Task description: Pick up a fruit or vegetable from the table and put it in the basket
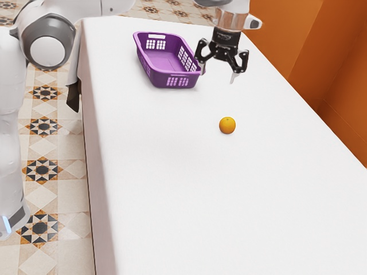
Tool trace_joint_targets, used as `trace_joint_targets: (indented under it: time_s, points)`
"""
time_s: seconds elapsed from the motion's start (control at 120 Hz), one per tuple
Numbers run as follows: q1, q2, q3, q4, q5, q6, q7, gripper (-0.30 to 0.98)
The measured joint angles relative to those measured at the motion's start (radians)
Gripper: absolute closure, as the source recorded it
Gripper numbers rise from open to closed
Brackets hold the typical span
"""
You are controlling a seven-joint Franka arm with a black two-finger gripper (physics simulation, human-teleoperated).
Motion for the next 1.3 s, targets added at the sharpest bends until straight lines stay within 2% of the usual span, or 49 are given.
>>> trace_joint_targets:
  time_s: [0.225, 0.383, 0.675, 0.883, 0.983, 1.083, 1.167, 1.3]
  points:
    - [-0.008, 0.006, -0.012, 0.002, -0.004, -0.017, -0.26, 0.0]
    - [0.001, 0.043, -0.011, 0.001, -0.006, -0.02, -0.363, 0.0]
    - [0.017, 0.195, 0.005, -0.004, -0.018, 0.051, -0.205, 0.0]
    - [0.025, 0.198, 0.043, -0.098, -0.071, 0.138, -0.102, 0.0]
    - [0.084, 0.207, 0.056, -0.099, -0.081, 0.166, -0.057, 0.0]
    - [0.161, 0.275, 0.027, 0.003, -0.08, 0.188, -0.015, 0.0]
    - [0.229, 0.363, -0.057, 0.113, -0.057, 0.21, 0.015, 0.0]
    - [0.281, 0.431, -0.157, 0.155, -0.019, 0.258, 0.056, 0.0]
